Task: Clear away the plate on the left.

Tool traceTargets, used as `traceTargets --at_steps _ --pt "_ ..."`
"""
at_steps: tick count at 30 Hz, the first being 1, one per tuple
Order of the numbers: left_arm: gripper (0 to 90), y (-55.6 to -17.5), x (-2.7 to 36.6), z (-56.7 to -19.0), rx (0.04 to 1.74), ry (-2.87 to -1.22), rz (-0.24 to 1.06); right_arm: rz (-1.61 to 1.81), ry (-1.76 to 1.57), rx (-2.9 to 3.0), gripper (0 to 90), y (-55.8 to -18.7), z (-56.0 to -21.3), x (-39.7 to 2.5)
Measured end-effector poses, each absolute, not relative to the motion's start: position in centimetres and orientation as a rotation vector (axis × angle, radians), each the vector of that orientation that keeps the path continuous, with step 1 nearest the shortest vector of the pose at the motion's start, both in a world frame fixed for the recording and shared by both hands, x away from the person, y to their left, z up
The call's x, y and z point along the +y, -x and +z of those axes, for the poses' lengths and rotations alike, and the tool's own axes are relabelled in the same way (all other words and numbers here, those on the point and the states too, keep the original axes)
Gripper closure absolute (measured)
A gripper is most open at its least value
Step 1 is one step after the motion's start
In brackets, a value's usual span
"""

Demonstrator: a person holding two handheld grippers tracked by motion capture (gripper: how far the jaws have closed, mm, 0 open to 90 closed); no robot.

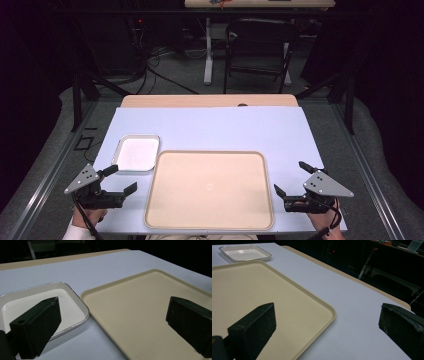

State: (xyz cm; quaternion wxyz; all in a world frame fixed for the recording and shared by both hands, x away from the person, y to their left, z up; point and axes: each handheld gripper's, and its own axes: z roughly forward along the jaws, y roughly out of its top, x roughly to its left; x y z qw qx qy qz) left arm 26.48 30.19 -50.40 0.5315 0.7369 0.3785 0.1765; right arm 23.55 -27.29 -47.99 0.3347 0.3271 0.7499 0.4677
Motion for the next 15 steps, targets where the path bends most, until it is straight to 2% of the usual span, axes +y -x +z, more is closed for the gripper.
traceTargets --at_steps 15 --pt "0.0 -27.6 30.2 -49.9 0.974 -1.788 0.384 1.201 -0.844 1.969 1.2 -23.7 -48.0 -27.0"
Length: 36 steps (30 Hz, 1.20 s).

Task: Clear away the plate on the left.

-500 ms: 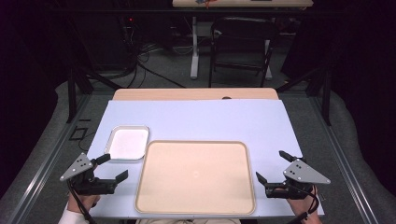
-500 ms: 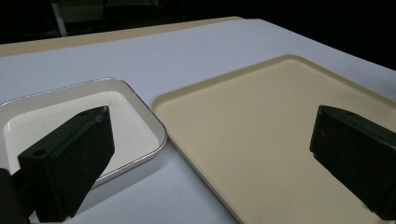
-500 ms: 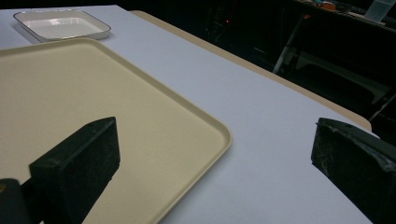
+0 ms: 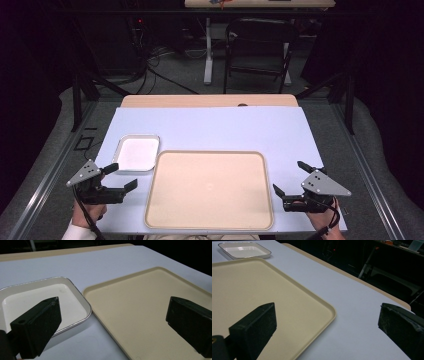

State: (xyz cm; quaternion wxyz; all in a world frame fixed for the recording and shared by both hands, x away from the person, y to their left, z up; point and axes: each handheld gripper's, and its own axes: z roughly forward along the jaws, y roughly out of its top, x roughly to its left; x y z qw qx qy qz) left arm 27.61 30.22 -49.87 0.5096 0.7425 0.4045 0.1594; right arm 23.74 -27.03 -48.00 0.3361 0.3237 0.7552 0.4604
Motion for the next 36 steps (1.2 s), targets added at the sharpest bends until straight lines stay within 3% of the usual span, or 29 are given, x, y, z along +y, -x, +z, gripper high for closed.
traceTargets --at_steps 36 --pt "0.1 -33.9 32.7 -49.5 1.259 -1.844 0.345 1.196 -0.832 1.983 1.5 -23.7 -48.0 -27.0"
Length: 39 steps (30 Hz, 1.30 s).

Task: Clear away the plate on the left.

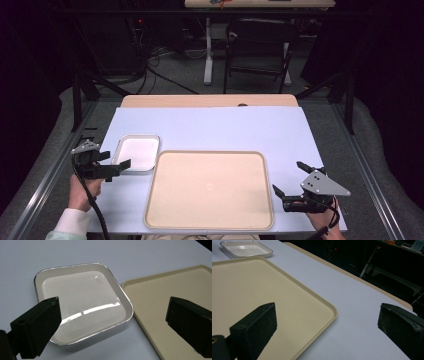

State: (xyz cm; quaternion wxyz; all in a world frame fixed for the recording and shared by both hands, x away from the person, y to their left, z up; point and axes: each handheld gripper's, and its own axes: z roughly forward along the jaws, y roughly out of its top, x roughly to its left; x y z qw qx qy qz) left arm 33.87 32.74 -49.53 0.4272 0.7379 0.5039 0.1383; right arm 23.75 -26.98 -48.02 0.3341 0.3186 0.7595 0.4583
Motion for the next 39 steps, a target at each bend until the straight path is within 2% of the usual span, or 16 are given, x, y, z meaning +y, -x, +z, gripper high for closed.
traceTargets --at_steps 29,35,37,39 --pt "0.5 -38.5 35.0 -52.0 1.478 -1.901 0.375 1.201 -0.833 1.986 1.9 -23.7 -48.0 -27.0" --pt "6.8 -39.3 34.9 -52.7 1.506 -1.953 0.370 1.199 -0.834 1.986 1.9 -23.7 -48.0 -27.0" --pt "12.5 -39.6 34.9 -52.9 1.517 -1.961 0.364 1.200 -0.833 1.990 2.0 -23.7 -48.0 -27.0" --pt "14.1 -39.8 34.9 -53.2 1.525 -1.970 0.369 1.198 -0.832 1.990 2.0 -23.7 -48.0 -27.0"
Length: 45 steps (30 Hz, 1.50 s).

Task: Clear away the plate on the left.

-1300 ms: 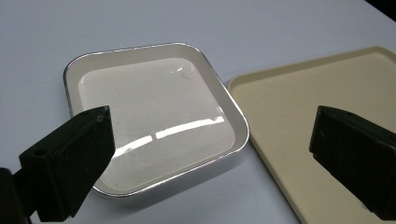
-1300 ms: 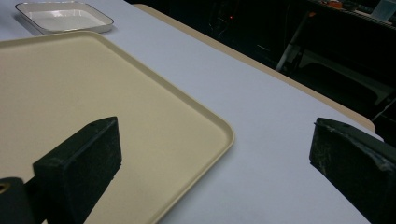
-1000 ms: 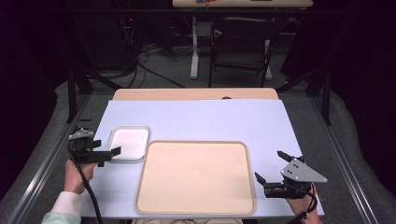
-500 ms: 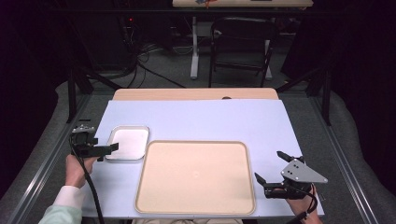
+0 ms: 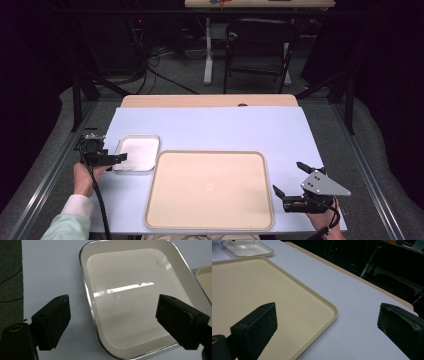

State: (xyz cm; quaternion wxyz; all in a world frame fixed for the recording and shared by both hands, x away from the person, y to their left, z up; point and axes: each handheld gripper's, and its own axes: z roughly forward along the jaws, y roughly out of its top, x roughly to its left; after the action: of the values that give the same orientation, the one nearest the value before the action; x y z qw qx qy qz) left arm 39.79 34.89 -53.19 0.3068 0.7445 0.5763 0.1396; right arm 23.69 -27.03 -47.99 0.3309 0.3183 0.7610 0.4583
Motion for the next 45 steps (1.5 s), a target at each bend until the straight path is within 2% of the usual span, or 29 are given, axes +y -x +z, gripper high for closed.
traceTargets --at_steps 19,24,31,40,45 --pt "31.4 -41.2 35.1 -54.6 1.576 -1.989 0.368 1.193 -0.842 1.993 2.2 -23.7 -48.0 -27.0" --pt "37.7 -41.3 35.1 -54.8 1.589 -1.978 0.364 1.191 -0.842 1.995 2.3 -23.7 -48.0 -27.1" --pt "51.0 -41.2 35.3 -54.9 1.621 -1.952 0.391 1.189 -0.849 1.997 2.5 -23.8 -48.1 -27.1" --pt "59.8 -41.1 35.4 -54.9 1.656 -1.929 0.412 1.183 -0.857 1.997 4.1 -23.8 -48.1 -27.1" --pt "67.6 -41.0 35.6 -54.9 1.659 -1.911 0.393 1.185 -0.856 1.997 4.1 -23.8 -48.1 -27.1"
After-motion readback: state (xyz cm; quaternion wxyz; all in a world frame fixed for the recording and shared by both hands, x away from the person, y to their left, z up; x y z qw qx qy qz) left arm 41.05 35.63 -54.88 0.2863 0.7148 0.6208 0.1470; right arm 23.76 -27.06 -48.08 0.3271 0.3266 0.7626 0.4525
